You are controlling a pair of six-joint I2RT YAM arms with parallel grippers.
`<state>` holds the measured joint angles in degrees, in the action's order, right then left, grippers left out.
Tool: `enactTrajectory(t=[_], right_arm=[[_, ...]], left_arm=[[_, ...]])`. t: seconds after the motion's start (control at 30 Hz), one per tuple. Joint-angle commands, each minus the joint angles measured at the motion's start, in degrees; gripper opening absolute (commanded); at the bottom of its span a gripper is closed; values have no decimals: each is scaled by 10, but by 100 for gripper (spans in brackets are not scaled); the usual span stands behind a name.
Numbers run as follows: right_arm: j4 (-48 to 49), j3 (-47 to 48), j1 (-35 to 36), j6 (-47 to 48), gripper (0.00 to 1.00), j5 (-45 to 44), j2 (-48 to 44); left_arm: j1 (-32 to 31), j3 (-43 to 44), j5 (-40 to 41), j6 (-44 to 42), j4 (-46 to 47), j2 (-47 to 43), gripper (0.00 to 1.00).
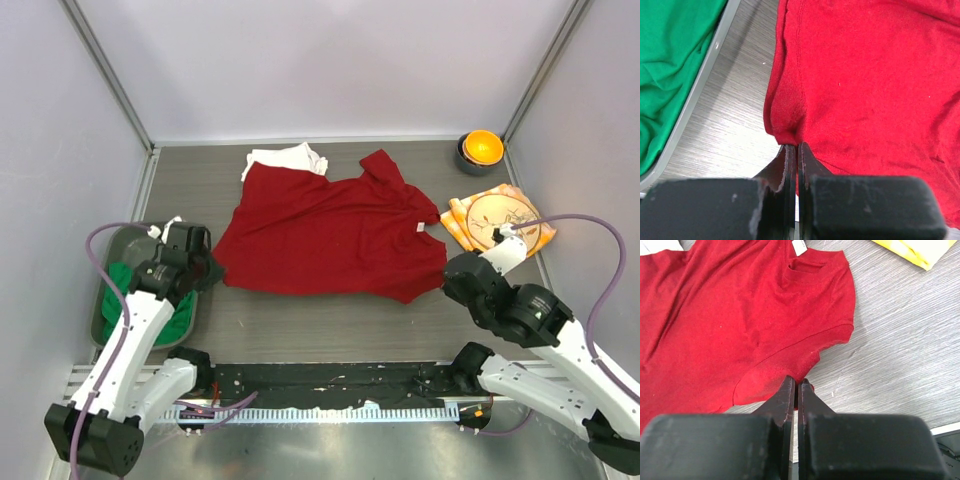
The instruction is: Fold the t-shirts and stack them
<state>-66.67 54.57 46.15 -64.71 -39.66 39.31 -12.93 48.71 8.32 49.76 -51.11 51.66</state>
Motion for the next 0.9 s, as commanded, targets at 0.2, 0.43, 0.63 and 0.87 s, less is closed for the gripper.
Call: enactTrajectory(t=[0.2,0.43,0.63,0.87], right_arm=[[53,23,3,58,1,-49,11],[149,22,2,125,1,-103,42],[205,20,-25,174,1,-111,79],[294,-14,-181,252,1,47,103]], left_arm=[[4,14,-4,-11,41,43,0],[5,66,8,-28,73,144,0],[23,100,14,-36,87,186,0],[53,112,9,-48,102,227,0]])
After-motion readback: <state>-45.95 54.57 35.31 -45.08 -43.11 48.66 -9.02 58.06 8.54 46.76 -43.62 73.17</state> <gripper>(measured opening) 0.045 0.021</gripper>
